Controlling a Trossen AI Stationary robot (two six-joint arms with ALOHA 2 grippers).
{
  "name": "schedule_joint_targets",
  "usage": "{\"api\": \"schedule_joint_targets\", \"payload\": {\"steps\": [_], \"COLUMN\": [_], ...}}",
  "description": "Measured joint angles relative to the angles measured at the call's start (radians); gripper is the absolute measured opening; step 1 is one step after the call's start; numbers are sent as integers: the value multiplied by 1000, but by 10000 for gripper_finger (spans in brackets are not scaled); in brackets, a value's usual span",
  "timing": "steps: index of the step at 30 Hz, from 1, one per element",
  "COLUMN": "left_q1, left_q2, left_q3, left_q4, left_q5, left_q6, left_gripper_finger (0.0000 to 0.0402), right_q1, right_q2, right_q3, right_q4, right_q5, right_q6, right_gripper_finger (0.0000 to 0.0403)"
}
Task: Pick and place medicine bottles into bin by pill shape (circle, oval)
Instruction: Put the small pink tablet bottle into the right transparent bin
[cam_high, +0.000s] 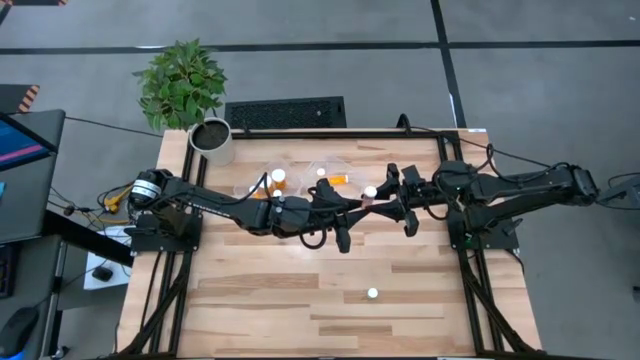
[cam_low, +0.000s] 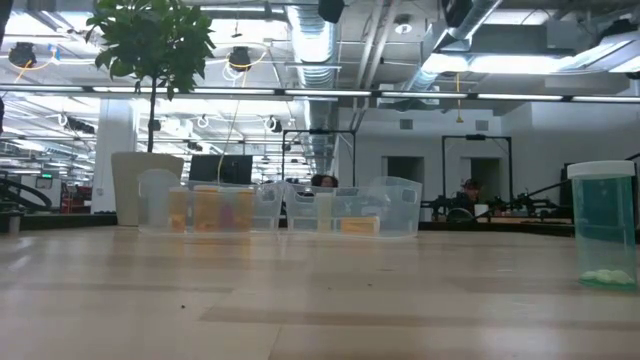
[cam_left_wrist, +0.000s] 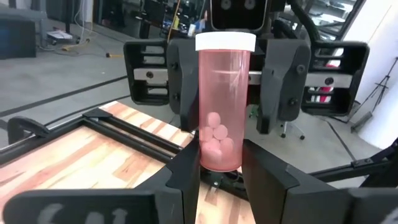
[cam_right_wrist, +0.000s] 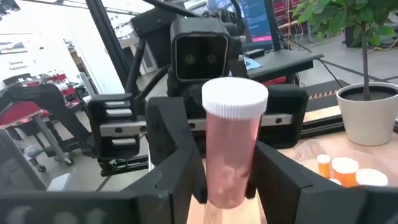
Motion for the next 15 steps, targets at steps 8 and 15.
{"api": "schedule_joint_targets", "payload": {"steps": [8, 15], "left_q1": [0, 0], "left_q2": [0, 0], "left_q3": [0, 0], "left_q4": [-2, -2], "left_q5": [0, -2], "left_q6": [1, 0], "left_gripper_finger": [94, 94], "right_q1": [0, 0], "right_q2": [0, 0], "right_q3": [0, 0], "right_q4": [-1, -4], "right_q5": [0, 1], "right_q6": [0, -2], "right_gripper_finger": [152, 102]}}
